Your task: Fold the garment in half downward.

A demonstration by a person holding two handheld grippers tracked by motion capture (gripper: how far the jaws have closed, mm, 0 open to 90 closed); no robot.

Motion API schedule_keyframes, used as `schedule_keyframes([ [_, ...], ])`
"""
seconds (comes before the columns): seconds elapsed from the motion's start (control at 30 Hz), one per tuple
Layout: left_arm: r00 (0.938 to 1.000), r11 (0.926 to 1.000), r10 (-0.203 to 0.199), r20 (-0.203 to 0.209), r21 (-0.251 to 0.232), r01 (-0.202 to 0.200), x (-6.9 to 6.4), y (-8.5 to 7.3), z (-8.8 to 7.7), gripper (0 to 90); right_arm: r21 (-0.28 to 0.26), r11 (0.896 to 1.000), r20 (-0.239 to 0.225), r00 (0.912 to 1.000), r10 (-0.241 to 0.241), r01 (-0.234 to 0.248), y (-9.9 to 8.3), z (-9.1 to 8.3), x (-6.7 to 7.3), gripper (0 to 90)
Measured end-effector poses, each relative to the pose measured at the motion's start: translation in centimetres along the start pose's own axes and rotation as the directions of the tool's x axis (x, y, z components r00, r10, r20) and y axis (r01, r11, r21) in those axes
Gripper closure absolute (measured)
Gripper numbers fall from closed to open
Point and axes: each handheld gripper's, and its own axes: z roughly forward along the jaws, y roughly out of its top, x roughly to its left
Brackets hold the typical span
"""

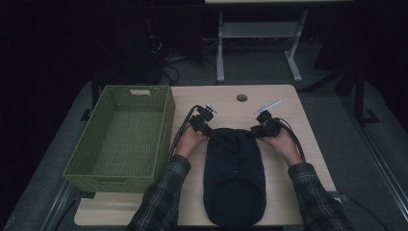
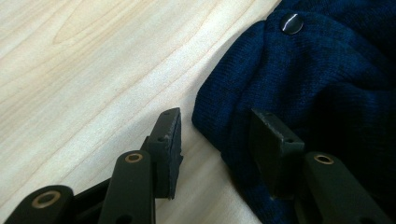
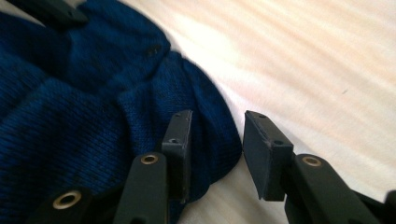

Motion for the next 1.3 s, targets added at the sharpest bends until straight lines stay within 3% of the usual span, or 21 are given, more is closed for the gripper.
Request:
schedule_keyframes([
  [0.13,0.9998,1.0,-0.007,0.017,-0.003,0.007,0.2,0.0,0.1,55.1,-0.004,1.0,-0.021,0.9996,0.016,-0.016,-0.4,0.4,-0.3,63.2],
  [0.33,0.998,1.0,0.001,0.063,-0.007,-0.001,0.3,-0.1,0.3,68.0,0.0,0.999,-0.073,0.9959,0.053,-0.053,-0.5,0.6,-0.7,72.9],
  [0.47,0.9978,0.9999,0.013,0.065,-0.001,-0.013,0.0,0.0,0.3,77.7,0.003,0.999,-0.09,0.9945,0.053,-0.053,-0.5,0.6,-0.8,78.9],
  [0.73,0.9985,1.0,0.004,0.054,0.0,-0.004,0.0,0.0,-0.1,81.7,0.012,1.0,-0.033,0.9994,-0.008,0.009,-0.1,0.2,0.0,81.8],
  [0.83,0.9988,0.9998,-0.004,0.049,-0.02,0.005,0.1,0.1,-0.6,82.1,-0.004,1.0,-0.027,0.9996,-0.012,0.012,0.1,-0.2,-0.1,81.8],
  [1.0,0.9997,0.998,-0.002,0.023,-0.063,0.003,0.0,0.6,-2.3,82.3,-0.056,0.998,-0.007,0.9999,-0.012,0.012,0.9,-1.9,0.0,81.8],
  [1.07,0.9997,0.9977,0.02,0.012,-0.066,-0.019,-0.1,0.8,-3.0,82.3,-0.059,0.998,-0.003,0.9999,-0.015,0.015,1.2,-2.3,0.2,81.8],
  [1.3,0.9983,0.9914,0.039,-0.044,-0.123,-0.044,-0.5,1.6,-5.9,82.6,-0.118,0.991,0.04,0.9977,-0.055,0.059,2.5,-4.6,0.9,82.0],
])
